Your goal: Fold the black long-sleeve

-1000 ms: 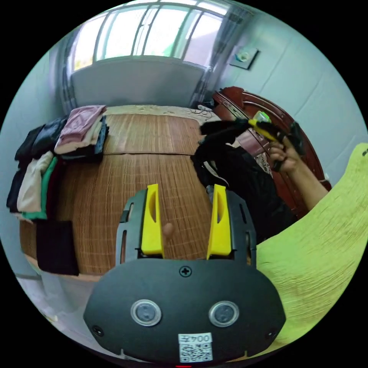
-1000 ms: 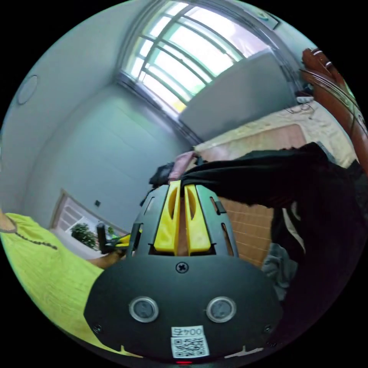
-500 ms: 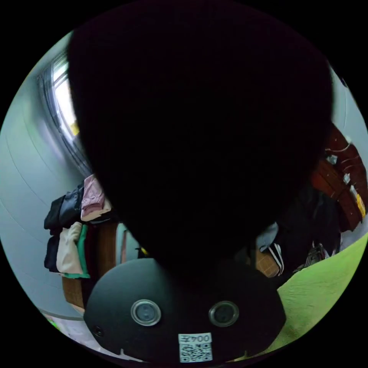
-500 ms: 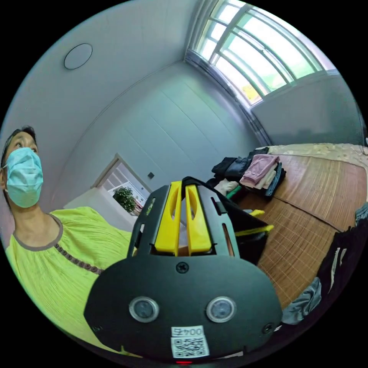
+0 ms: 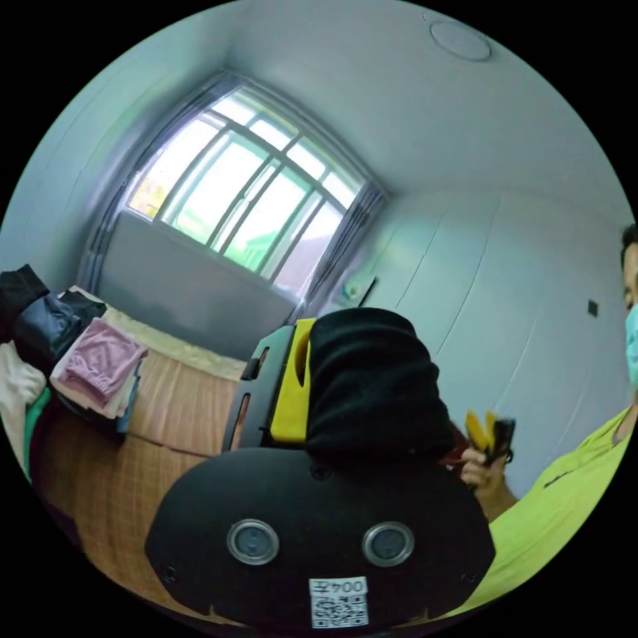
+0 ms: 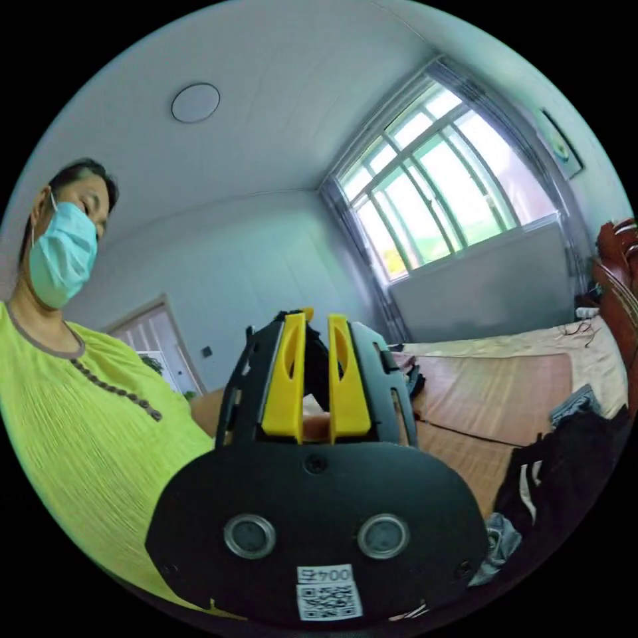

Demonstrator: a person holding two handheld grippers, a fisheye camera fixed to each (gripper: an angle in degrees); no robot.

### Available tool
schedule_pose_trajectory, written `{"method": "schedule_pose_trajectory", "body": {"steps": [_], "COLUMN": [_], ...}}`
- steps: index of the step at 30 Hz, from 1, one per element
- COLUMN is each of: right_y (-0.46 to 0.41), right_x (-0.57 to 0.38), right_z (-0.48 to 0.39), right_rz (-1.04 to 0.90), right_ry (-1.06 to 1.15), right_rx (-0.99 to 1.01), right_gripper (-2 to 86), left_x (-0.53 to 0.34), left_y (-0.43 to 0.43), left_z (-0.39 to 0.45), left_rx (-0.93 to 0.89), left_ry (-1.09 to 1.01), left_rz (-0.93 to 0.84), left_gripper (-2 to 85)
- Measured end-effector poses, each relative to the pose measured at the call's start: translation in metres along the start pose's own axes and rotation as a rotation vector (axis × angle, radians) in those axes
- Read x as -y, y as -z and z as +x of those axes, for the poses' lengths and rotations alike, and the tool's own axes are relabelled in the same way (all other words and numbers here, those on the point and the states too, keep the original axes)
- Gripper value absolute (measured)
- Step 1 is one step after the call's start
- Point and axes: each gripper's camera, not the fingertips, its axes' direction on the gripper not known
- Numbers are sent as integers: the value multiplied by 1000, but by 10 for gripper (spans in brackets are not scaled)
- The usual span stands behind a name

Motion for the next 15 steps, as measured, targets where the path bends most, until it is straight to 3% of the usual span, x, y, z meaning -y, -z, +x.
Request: {"method": "schedule_pose_trajectory", "body": {"steps": [2, 5, 8, 11, 15], "right_y": [-1, -6, -29, -64, -122], "right_x": [-8, -9, -6, -10, -22], "right_z": [-7, 3, 28, 39, 54], "right_rz": [31, 47, -54, -138, -264], "right_ry": [28, 13, -38, -15, -9], "right_rx": [-113, -77, -2, -68, -61], "right_gripper": [46, 49, 114, 186, 210], "left_x": [37, 80, 124, 171, 221], "left_y": [21, 40, 52, 57, 63], "left_z": [7, 19, 39, 62, 90], "left_rx": [-109, -257, -395, -528, -649], "left_ry": [34, 103, 135, 160, 176], "left_rz": [74, 163, 232, 257, 284], "left_gripper": [-6, -5, -5, -4, -4]}}
